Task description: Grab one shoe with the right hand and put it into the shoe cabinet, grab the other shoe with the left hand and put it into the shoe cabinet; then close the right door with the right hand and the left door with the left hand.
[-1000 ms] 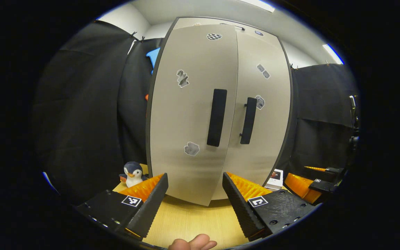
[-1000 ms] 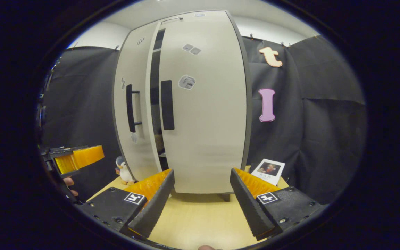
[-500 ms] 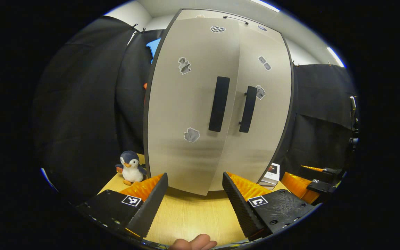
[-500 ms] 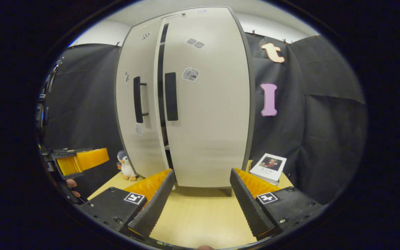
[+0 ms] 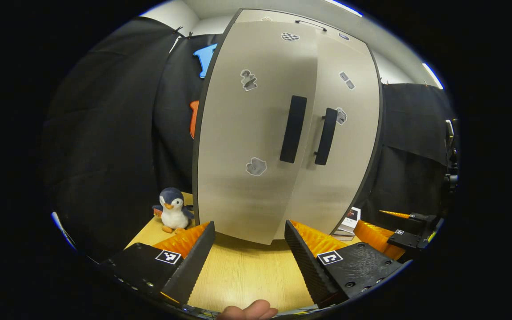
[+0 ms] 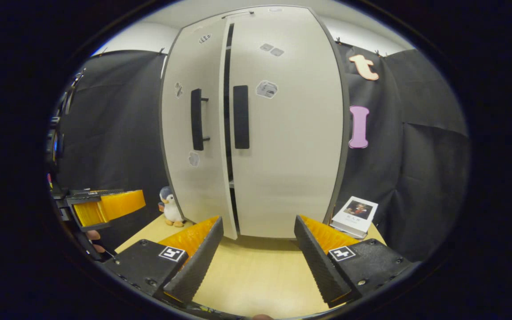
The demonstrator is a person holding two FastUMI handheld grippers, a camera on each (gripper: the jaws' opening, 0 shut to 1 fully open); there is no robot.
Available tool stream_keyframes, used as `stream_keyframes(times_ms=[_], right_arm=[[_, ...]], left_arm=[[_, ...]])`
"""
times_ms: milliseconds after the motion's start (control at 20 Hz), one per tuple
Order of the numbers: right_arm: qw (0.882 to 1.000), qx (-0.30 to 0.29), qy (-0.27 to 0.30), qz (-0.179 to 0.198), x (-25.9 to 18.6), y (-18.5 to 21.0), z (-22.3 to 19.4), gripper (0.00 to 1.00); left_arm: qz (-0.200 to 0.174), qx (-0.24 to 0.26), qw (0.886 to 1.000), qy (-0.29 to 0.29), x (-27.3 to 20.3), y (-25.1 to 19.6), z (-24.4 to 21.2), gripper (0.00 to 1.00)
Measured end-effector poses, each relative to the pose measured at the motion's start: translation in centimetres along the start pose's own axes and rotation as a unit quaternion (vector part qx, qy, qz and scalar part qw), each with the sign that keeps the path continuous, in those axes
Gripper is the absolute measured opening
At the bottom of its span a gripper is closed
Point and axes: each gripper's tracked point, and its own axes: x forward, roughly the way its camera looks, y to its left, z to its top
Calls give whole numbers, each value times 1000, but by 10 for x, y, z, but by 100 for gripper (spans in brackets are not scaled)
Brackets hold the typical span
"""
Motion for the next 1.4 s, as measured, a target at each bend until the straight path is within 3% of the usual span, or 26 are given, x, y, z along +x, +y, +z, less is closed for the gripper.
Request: stream_keyframes(times_ms=[300,700,1400], right_arm=[[999,-27,-22,-8,1,10,3,100],[998,-49,-40,-3,-4,32,9,100],[998,-38,-39,-16,-4,23,11,100]], left_arm=[[2,31,999,-45,5,11,0,95],[-39,81,992,-87,-4,-20,-2,95],[-27,77,992,-93,8,-12,5,95]])
